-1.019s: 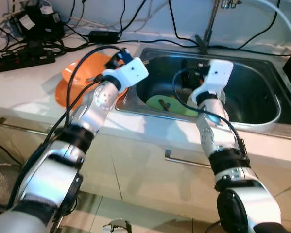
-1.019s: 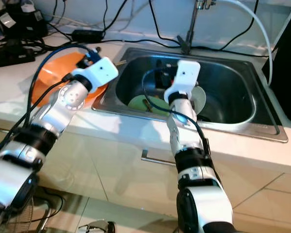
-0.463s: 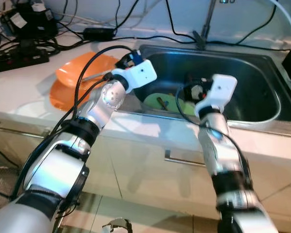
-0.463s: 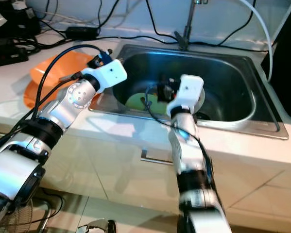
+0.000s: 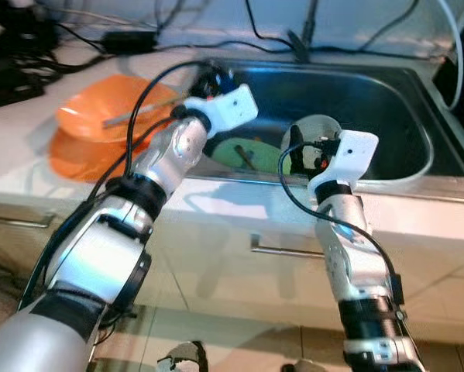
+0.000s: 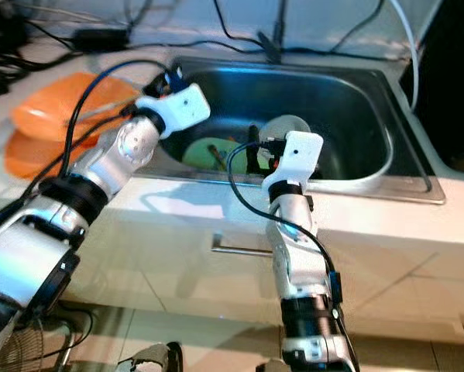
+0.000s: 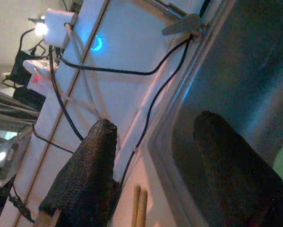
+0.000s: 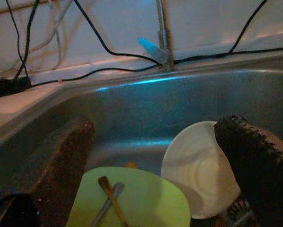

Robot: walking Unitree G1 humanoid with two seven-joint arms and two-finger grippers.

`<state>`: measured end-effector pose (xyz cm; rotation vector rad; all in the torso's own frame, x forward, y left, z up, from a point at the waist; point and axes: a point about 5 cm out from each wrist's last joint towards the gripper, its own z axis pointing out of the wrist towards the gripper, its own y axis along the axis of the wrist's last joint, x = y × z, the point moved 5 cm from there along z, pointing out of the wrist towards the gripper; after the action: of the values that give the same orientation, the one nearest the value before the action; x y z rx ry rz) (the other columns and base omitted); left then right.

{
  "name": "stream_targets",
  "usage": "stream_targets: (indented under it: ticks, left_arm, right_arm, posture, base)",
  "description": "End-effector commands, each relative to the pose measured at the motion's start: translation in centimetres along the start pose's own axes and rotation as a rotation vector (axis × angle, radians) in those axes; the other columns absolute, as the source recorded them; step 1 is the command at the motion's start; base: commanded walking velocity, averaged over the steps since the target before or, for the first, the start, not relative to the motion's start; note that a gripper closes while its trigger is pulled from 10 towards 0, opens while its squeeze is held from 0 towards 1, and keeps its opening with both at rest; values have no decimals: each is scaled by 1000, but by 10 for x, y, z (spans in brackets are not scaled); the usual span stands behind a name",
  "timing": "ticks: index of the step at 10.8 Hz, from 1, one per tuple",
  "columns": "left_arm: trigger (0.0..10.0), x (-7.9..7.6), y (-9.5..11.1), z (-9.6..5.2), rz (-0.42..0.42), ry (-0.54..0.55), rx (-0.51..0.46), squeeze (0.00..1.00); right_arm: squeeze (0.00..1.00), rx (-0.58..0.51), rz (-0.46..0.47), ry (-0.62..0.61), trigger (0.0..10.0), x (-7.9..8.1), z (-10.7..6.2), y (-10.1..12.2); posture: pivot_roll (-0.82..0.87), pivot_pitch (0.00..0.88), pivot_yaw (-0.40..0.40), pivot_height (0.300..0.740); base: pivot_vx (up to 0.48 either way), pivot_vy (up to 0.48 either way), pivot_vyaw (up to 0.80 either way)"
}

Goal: Kitchen organization

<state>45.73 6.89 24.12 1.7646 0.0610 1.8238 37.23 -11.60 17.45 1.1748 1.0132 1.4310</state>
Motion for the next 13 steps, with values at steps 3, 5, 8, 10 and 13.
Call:
stream_targets:
  ticks: [3, 5, 8, 10, 13]
  left_arm:
    - [10000, 19, -13, 2, 64, 73, 78, 0]
    - [10000, 22, -19, 1, 72, 82, 109, 0]
    - [0, 25, -26, 0, 77, 94, 141, 0]
    - [0, 29, -23, 2, 81, 108, 133, 0]
    - [0, 35, -23, 2, 92, 128, 129, 0]
  right_arm:
    - [0, 6, -3, -17, 10000, -6, -7, 5]
    - [0, 16, -7, -23, 10000, -8, -8, 5]
    - [0, 26, -7, -29, 10000, -9, -8, 5]
    - [0, 25, -8, -36, 10000, -11, -5, 6]
    - [0, 23, -6, -28, 10000, -7, -3, 6]
  posture:
    - [-38, 197, 36, 740]
    - [-33, 204, 34, 740]
    - [-31, 208, 36, 740]
    - [-28, 197, 36, 740]
    - [-18, 191, 33, 740]
  base:
    - [0, 0, 0]
    - [0, 0, 0]
    - [0, 0, 0]
    - [0, 0, 0]
    - [0, 0, 0]
